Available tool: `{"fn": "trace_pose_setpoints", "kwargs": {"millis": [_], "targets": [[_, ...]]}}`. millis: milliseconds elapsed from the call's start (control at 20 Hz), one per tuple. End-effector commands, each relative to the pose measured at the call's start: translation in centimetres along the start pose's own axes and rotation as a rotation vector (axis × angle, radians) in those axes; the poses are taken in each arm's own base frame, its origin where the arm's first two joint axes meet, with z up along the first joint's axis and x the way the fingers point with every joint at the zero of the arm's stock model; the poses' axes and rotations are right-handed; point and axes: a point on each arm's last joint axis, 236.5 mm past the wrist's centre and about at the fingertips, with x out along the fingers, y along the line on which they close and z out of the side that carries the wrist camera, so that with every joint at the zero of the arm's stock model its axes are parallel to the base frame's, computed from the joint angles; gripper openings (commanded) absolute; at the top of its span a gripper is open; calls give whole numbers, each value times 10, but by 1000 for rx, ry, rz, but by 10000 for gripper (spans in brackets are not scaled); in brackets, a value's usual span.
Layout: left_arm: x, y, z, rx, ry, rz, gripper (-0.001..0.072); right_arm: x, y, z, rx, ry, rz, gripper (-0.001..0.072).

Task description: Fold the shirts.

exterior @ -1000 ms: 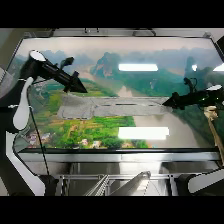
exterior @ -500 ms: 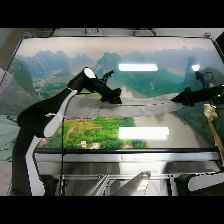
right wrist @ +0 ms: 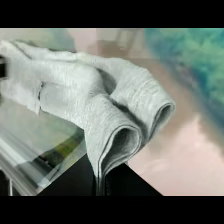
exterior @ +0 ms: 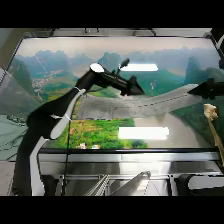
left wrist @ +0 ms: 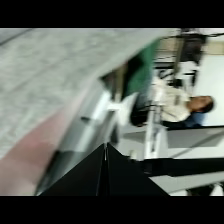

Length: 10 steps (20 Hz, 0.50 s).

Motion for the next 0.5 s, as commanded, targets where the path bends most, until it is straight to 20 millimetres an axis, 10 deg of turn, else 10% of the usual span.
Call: {"fn": "trace_pose_setpoints", "kwargs": {"millis": [0,200,450], "targets": [[-106,-124,-1,226,-82,-245,7,-37,28,19,15,-70,-73,15],[-198,-139,-25,297,-193,11,9,-13,129,27,-122,-87,-3,15],[-254,-154,-68,281,-278,63,9,125,222,6,-243,42,55,15]]}}
